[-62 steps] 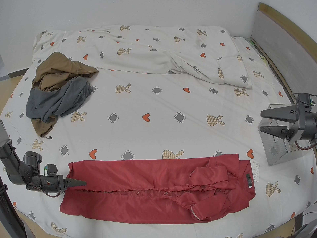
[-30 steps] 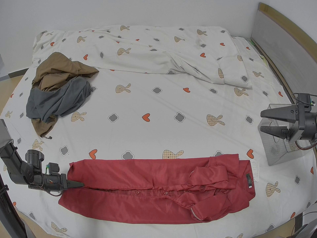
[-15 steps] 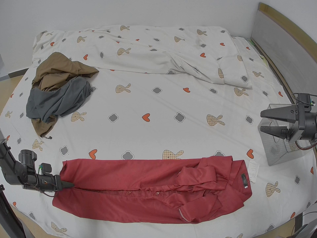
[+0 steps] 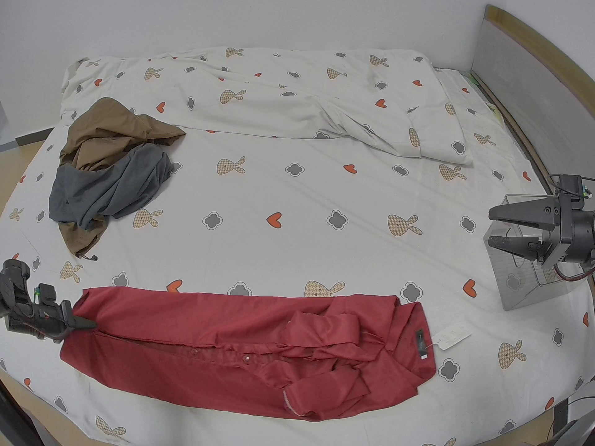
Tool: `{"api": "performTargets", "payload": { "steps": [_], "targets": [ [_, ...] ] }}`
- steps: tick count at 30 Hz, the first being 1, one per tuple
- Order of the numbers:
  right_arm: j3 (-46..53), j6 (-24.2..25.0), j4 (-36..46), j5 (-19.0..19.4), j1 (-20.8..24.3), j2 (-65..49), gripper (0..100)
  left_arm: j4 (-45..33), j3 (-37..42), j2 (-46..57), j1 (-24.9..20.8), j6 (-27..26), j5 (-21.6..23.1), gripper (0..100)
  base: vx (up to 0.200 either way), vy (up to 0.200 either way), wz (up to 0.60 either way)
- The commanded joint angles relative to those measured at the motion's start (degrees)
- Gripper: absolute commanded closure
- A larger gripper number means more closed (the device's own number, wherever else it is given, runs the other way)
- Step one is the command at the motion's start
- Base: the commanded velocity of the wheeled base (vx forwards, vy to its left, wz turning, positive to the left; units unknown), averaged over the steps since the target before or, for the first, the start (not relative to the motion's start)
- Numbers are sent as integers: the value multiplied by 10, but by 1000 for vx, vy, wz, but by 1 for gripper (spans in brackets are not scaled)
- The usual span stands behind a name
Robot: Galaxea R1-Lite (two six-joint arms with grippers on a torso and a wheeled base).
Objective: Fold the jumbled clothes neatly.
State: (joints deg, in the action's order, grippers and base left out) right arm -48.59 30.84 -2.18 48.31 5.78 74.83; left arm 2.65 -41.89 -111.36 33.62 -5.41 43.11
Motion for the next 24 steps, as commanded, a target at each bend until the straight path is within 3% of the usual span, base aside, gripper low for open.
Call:
{"api": "performTargets", "payload": {
  "steps": [1, 9, 11, 13, 14, 18, 19, 24],
  "targets": [
    [0, 0, 0, 0, 0, 1, 0, -56, -72, 18, 51, -9, 0, 100, 0, 0, 0],
    [-1, 0, 0, 0, 0, 1, 0, -117, -92, 33, 43, -17, 0, 100, 0, 0, 0],
    [0, 0, 0, 0, 0, 1, 0, -153, -86, 68, -4, -14, 0, 100, 0, 0, 0],
    [0, 0, 0, 0, 0, 1, 0, -156, -86, 69, -7, -14, 0, 100, 0, 0, 0],
    [0, 0, 0, 0, 0, 1, 0, -201, -91, 113, -63, -7, 0, 100, 0, 0, 0],
    [0, 0, 0, 0, 0, 0, 0, -242, -115, 164, -147, 29, 0, 100, 0, 0, 0],
    [0, 0, 0, 0, 0, 0, 0, -253, -131, 185, -189, 59, 0, 100, 0, 0, 0],
    [0, 0, 0, 0, 1, 0, 0, -258, -181, 226, -310, 168, 0, 100, 0, 0, 0]
  ]
}}
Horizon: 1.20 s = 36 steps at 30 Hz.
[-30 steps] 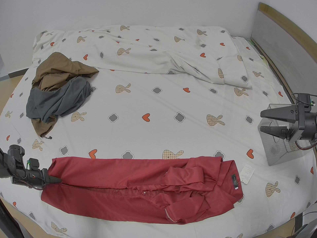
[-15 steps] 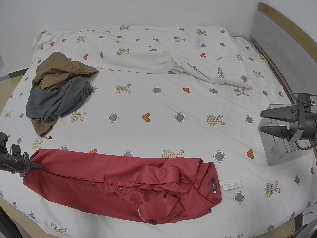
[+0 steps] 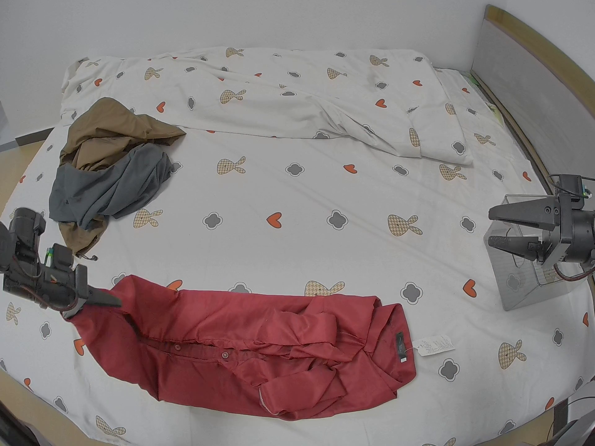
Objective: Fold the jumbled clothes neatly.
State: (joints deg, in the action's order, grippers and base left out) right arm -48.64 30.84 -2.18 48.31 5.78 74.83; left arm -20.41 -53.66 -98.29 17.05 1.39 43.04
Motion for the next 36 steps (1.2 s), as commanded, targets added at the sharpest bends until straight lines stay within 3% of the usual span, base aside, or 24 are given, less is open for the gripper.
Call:
{"api": "performTargets", "payload": {
  "steps": [1, 6, 8, 10, 15, 16, 22, 36],
  "targets": [
    [0, 0, 0, 0, 1, 0, 0, -27, -74, 99, -166, 114, 0, 100, 0, 0, 0],
    [0, 0, 0, 0, 1, 0, 0, -27, -113, 93, -251, 129, -1, 100, 0, 0, 0],
    [0, 0, 0, 0, 1, 0, 0, -27, -114, 93, -254, 129, -1, 100, 0, 0, 0],
    [0, 0, 0, 0, 1, -1, 0, -26, -130, 70, -306, 130, -2, 100, 0, 0, 0],
    [0, 0, 0, 0, 1, -1, 0, -23, -133, 52, -342, 137, -2, 100, 0, 0, 0],
    [0, 0, 0, 0, 1, -1, 0, -20, -136, 38, -373, 151, -2, 100, 0, 0, 0],
    [0, 0, 0, 0, 1, -1, 0, -17, -160, 4, -418, 172, -2, 100, 0, 0, 0],
    [0, -1, 0, 0, 1, 1, 0, -16, -225, -88, -468, 177, -26, 100, 0, 0, 0]
  ]
}}
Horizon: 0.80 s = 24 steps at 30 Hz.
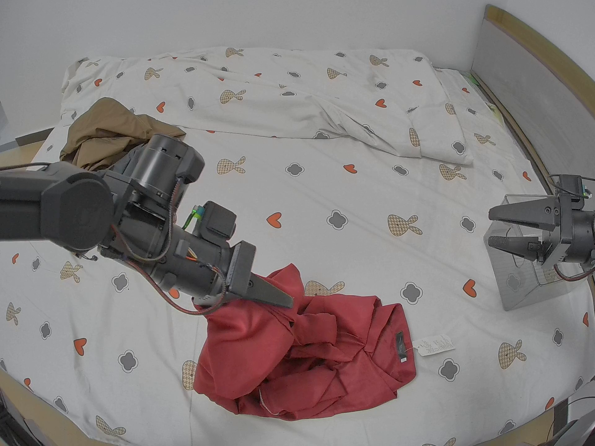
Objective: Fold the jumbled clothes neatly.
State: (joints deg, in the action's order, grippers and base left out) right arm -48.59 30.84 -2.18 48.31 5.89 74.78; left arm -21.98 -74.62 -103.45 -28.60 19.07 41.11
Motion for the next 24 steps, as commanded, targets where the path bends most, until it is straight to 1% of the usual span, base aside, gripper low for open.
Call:
{"api": "performTargets", "payload": {
  "steps": [1, 2, 5, 7, 10, 13, 14, 15, 16, 18, 19, 20, 21, 24],
  "targets": [
    [0, -1, 0, 0, 0, 1, 0, 0, -24, -48, -20, 0, -26, 100, 0, 0, 0],
    [0, 0, 0, 0, 0, 1, 0, 0, -33, -56, -26, 0, -45, 100, 0, 0, 0],
    [0, -1, 0, 0, 0, 1, 0, -1, -54, -65, -41, 4, -81, 100, 0, 0, 0],
    [0, 0, 0, 0, 0, 1, 0, -1, -69, -66, -53, 19, -98, 100, 0, 0, 0],
    [0, -1, 0, 0, 0, 1, 0, -3, -92, -69, -78, 47, -146, 100, 0, 0, 0],
    [0, -1, 0, 0, 0, 1, 0, -9, -119, -89, -109, 55, -241, 100, 0, 0, 0],
    [0, -1, 0, 0, 0, 1, 0, -10, -123, -95, -116, 56, -264, 100, 0, 0, 0],
    [0, -1, 0, 0, 0, 1, 0, -11, -126, -97, -120, 56, -277, 100, 0, 0, 0],
    [0, -1, 0, 0, -1, 1, 0, -18, -133, -107, -133, 56, -313, 100, 0, 0, 0],
    [0, -1, 0, 0, -1, 1, 0, -32, -143, -116, -146, 57, -341, 100, 0, 0, 0],
    [0, -1, 0, 0, 0, 1, 0, -54, -155, -122, -153, 57, -359, 100, 0, 0, 0],
    [0, -1, 0, 0, 0, 1, 0, -69, -164, -127, -160, 58, -371, 100, 0, 0, 0],
    [0, -1, 0, 0, 0, 1, 0, -72, -166, -127, -160, 58, -372, 100, 0, 0, 0],
    [0, -1, 0, 0, 0, 2, 0, -148, -227, -149, -180, 70, -410, 100, 0, 0, 0]
  ]
}}
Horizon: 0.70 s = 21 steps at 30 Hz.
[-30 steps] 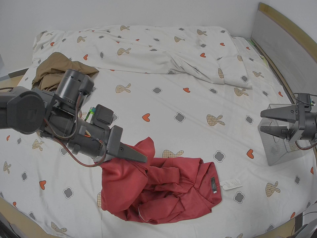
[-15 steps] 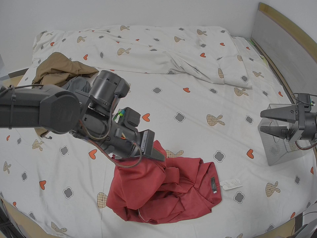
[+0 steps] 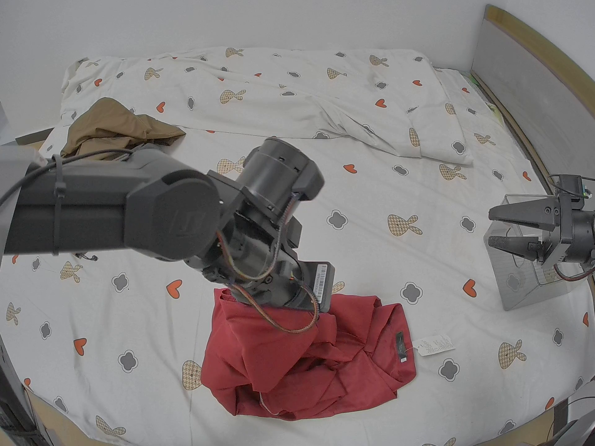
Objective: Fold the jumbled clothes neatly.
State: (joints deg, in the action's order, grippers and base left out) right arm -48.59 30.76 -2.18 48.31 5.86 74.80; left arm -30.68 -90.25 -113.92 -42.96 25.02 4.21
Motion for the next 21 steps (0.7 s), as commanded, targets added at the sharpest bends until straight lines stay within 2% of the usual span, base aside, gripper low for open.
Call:
{"api": "performTargets", "payload": {
  "steps": [1, 4, 11, 21],
  "targets": [
    [0, 0, 0, 0, 0, 2, 0, -78, -85, -49, -41, 13, -50, 100, 0, 0, 0],
    [0, 0, 0, 0, 1, 2, 0, -130, -139, -66, -56, 14, -68, 100, 0, 0, 0],
    [1, 0, 0, 0, 4, 2, 0, -212, -243, -114, -76, 13, -73, 100, 0, 0, 0],
    [3, 0, 0, 0, 4, 2, 0, -218, -243, -162, -89, 12, -73, 100, 0, 0, 0]
  ]
}}
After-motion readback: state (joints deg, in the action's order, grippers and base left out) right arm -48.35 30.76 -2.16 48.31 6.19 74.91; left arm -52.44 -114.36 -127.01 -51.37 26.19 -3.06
